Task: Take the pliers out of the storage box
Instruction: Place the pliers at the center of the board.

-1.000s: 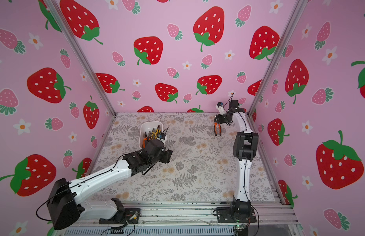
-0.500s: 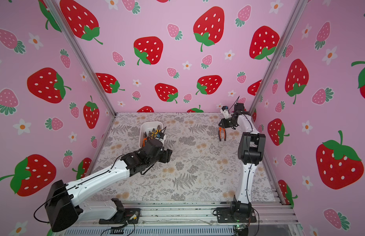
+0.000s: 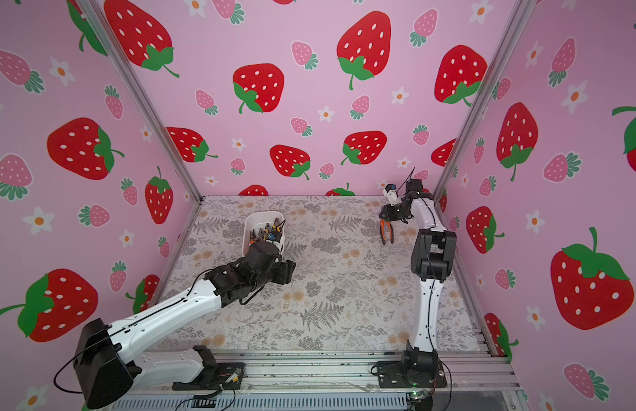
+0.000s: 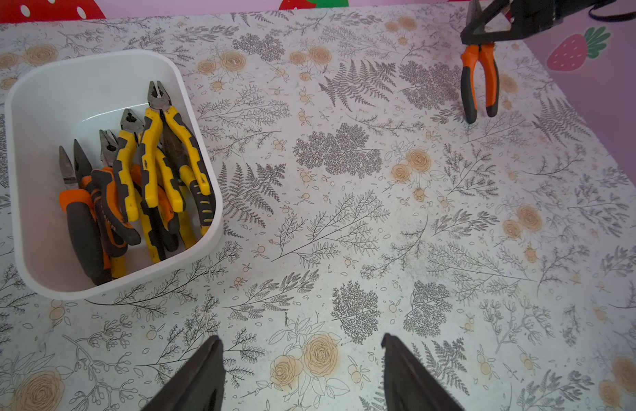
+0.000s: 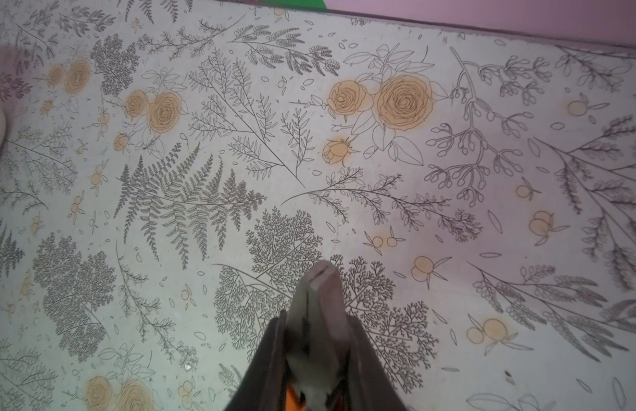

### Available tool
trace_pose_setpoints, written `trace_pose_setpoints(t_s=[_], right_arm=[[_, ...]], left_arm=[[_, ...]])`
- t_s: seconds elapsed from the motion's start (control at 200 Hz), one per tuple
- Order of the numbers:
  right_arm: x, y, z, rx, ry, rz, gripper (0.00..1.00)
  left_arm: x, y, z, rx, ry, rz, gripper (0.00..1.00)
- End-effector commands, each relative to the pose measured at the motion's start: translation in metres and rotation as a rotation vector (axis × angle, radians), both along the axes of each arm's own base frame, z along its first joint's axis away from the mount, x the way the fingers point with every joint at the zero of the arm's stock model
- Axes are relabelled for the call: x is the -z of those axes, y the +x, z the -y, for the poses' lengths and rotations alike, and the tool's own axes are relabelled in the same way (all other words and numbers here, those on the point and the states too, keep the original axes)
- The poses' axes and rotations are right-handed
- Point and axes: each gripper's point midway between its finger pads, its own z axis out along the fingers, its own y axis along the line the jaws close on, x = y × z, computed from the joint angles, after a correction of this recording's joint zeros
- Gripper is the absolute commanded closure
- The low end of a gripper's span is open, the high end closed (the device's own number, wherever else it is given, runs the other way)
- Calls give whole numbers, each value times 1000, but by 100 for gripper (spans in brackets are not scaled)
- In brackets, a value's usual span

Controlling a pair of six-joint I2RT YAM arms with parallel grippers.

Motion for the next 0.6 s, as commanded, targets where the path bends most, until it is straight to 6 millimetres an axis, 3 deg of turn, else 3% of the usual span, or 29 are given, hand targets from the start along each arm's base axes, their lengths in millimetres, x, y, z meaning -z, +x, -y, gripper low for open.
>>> trace_pose_setpoints(t_s=[0.0, 0.25, 0.595], right_arm=[[22, 2, 12, 12, -60, -33, 99], [28, -3, 15, 26, -74, -70, 90], [43, -18, 14, 37, -94, -155, 85]], left_arm=[[-10, 8, 6, 9, -23, 5, 29], [-6, 11, 9, 13, -37, -9, 30], [-9, 6, 3, 8, -45, 0, 30]])
